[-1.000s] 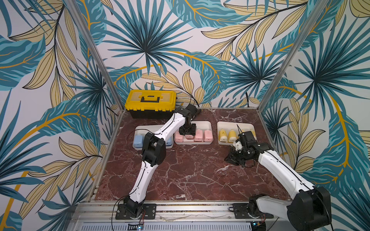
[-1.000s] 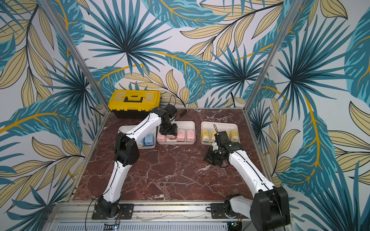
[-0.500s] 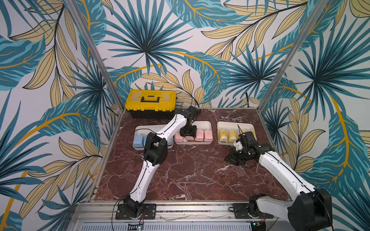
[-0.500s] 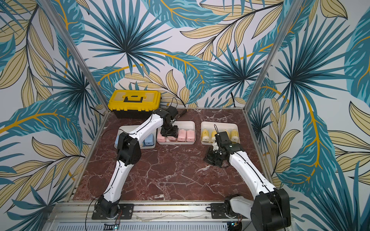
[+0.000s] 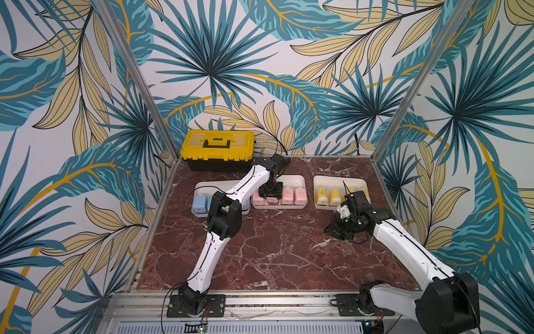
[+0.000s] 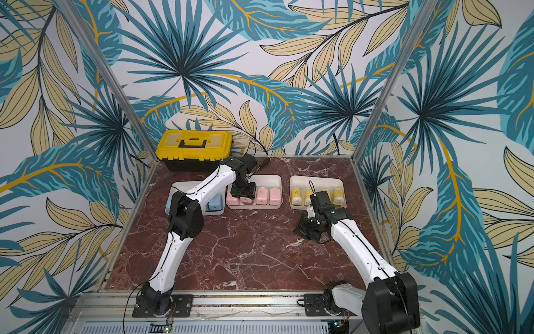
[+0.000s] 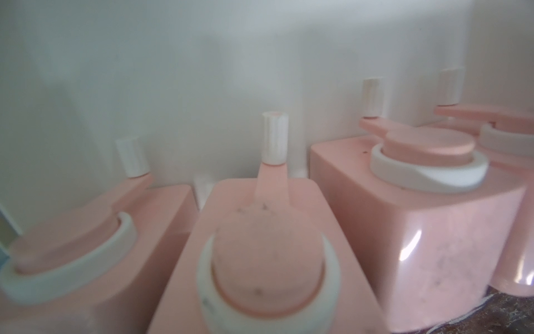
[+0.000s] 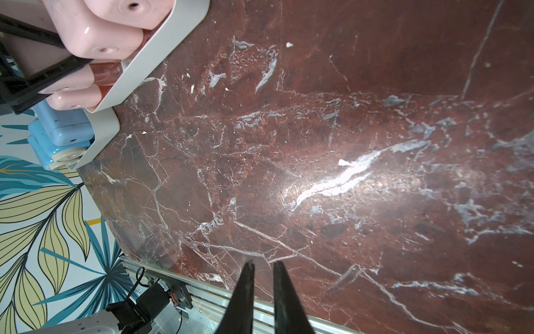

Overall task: Place the pencil sharpeners by color into the storage box
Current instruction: Place the pencil sharpener in the storage box.

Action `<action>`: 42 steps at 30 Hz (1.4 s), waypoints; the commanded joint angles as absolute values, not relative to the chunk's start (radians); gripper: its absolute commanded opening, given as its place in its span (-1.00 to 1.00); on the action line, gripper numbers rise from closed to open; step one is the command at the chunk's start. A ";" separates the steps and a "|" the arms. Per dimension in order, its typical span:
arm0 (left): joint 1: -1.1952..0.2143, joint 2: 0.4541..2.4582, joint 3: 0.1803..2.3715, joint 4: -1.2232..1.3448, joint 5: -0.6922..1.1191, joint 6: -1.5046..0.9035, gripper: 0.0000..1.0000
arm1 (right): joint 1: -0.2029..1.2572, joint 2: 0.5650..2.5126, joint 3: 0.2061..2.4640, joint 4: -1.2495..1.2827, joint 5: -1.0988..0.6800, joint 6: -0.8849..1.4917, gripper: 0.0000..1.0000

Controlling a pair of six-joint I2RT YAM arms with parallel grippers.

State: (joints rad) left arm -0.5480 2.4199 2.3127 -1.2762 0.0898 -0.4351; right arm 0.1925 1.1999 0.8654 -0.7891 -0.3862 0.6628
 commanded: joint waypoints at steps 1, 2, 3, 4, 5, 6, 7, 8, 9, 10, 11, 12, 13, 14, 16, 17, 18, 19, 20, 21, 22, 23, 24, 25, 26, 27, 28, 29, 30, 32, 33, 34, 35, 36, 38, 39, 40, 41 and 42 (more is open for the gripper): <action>-0.543 2.443 2.335 -1.292 0.079 -0.446 -0.20 | 0.196 1.187 0.844 -0.788 -0.382 0.674 -0.66; -0.543 2.444 2.333 -1.293 0.080 -0.453 -0.20 | 0.196 1.189 0.844 -0.787 -0.382 0.674 -0.66; -0.543 2.446 2.329 -1.292 0.080 -0.458 -0.20 | 0.196 1.190 0.844 -0.788 -0.382 0.673 -0.66; -0.543 2.446 2.325 -1.292 0.081 -0.463 -0.20 | 0.196 1.192 0.844 -0.786 -0.382 0.673 -0.66; -0.543 2.447 2.323 -1.292 0.082 -0.469 -0.20 | 0.196 1.192 0.844 -0.786 -0.382 0.671 -0.66; -0.543 2.449 2.320 -1.293 0.082 -0.474 -0.20 | 0.196 1.194 0.844 -0.787 -0.382 0.670 -0.66; -0.543 2.450 2.319 -1.293 0.082 -0.480 -0.20 | 0.196 1.193 0.842 -0.786 -0.382 0.671 -0.66; -0.543 2.450 2.318 -1.292 0.081 -0.484 -0.20 | 0.196 1.193 0.841 -0.783 -0.382 0.669 -0.66; -0.543 2.449 2.316 -1.292 0.079 -0.488 -0.20 | 0.196 1.196 0.839 -0.781 -0.384 0.668 -0.66; -0.543 2.450 2.316 -1.292 0.079 -0.492 -0.20 | 0.196 1.198 0.837 -0.780 -0.384 0.667 -0.66; -0.543 2.451 2.316 -1.292 0.077 -0.495 -0.20 | 0.196 1.199 0.836 -0.777 -0.386 0.667 -0.66; -0.543 2.451 2.316 -1.293 0.074 -0.498 -0.20 | 0.196 1.202 0.834 -0.776 -0.388 0.667 -0.66; -0.542 2.453 2.316 -1.293 0.074 -0.501 -0.20 | 0.196 1.204 0.833 -0.775 -0.389 0.668 -0.66; -0.543 2.456 2.315 -1.293 0.074 -0.504 -0.19 | 0.196 1.204 0.830 -0.773 -0.389 0.668 -0.66; -0.543 2.462 2.316 -1.292 0.076 -0.508 -0.12 | 0.196 1.204 0.827 -0.773 -0.388 0.667 -0.66; -0.543 2.464 2.315 -1.292 0.077 -0.510 -0.10 | 0.196 1.203 0.828 -0.770 -0.388 0.668 -0.66; -0.542 2.466 2.315 -1.292 0.078 -0.512 -0.09 | 0.196 1.203 0.826 -0.769 -0.388 0.667 -0.66; -0.543 2.467 2.313 -1.291 0.076 -0.516 -0.07 | 0.196 1.203 0.826 -0.769 -0.388 0.666 -0.66; -0.543 2.468 2.313 -1.290 0.076 -0.517 -0.05 | 0.196 1.204 0.825 -0.769 -0.388 0.664 -0.66; -0.543 2.469 2.313 -1.290 0.075 -0.518 -0.04 | 0.196 1.206 0.825 -0.770 -0.388 0.663 -0.66; -0.543 2.470 2.313 -1.291 0.075 -0.520 -0.03 | 0.196 1.207 0.826 -0.769 -0.390 0.663 -0.66; -0.543 2.469 2.312 -1.291 0.074 -0.521 -0.01 | 0.196 1.208 0.827 -0.769 -0.389 0.661 -0.65; -0.544 2.469 2.313 -1.290 0.073 -0.522 0.02 | 0.196 1.209 0.826 -0.769 -0.390 0.663 -0.66; -0.543 2.468 2.312 -1.291 0.072 -0.522 0.04 | 0.196 1.209 0.826 -0.767 -0.391 0.662 -0.66; -0.543 2.468 2.313 -1.291 0.070 -0.522 0.06 | 0.196 1.209 0.827 -0.767 -0.391 0.663 -0.66; -0.543 2.468 2.313 -1.291 0.070 -0.522 0.10 | 0.196 1.209 0.825 -0.765 -0.391 0.663 -0.65; -0.543 2.466 2.313 -1.291 0.069 -0.522 0.14 | 0.196 1.209 0.826 -0.764 -0.391 0.663 -0.66; -0.543 2.466 2.312 -1.290 0.069 -0.522 0.17 | 0.196 1.209 0.824 -0.765 -0.391 0.663 -0.65; -0.543 2.465 2.313 -1.290 0.068 -0.522 0.18 | 0.196 1.207 0.825 -0.764 -0.391 0.665 -0.65; -0.543 2.468 2.313 -1.291 0.065 -0.523 0.19 | 0.196 1.206 0.827 -0.767 -0.391 0.664 -0.65; -0.543 2.470 2.316 -1.291 0.067 -0.524 0.19 | 0.196 1.206 0.828 -0.769 -0.391 0.663 -0.65; -0.543 2.471 2.318 -1.291 0.067 -0.524 0.19 | 0.196 1.204 0.827 -0.770 -0.390 0.661 -0.65; -0.543 2.471 2.318 -1.291 0.066 -0.525 0.19 | 0.196 1.203 0.827 -0.770 -0.388 0.661 -0.65; -0.543 2.471 2.318 -1.291 0.065 -0.525 0.20 | 0.196 1.201 0.827 -0.773 -0.387 0.661 -0.65; -0.543 2.470 2.318 -1.291 0.065 -0.525 0.20 | 0.196 1.202 0.824 -0.770 -0.388 0.663 -0.65; -0.543 2.469 2.318 -1.291 0.063 -0.526 0.20 | 0.196 1.204 0.823 -0.768 -0.389 0.665 -0.65; -0.543 2.469 2.319 -1.292 0.063 -0.526 0.21 | 0.196 1.206 0.823 -0.767 -0.390 0.665 -0.65; -0.543 2.470 2.318 -1.291 0.062 -0.526 0.24 | 0.196 1.208 0.822 -0.765 -0.392 0.666 -0.65; -0.542 2.469 2.319 -1.291 0.063 -0.526 0.26 | 0.197 1.209 0.823 -0.763 -0.394 0.666 -0.65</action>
State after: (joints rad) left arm -0.5476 2.4634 2.3123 -1.2751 0.0811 -0.5262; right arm 0.1925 1.2018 0.8452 -0.7666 -0.3897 0.6624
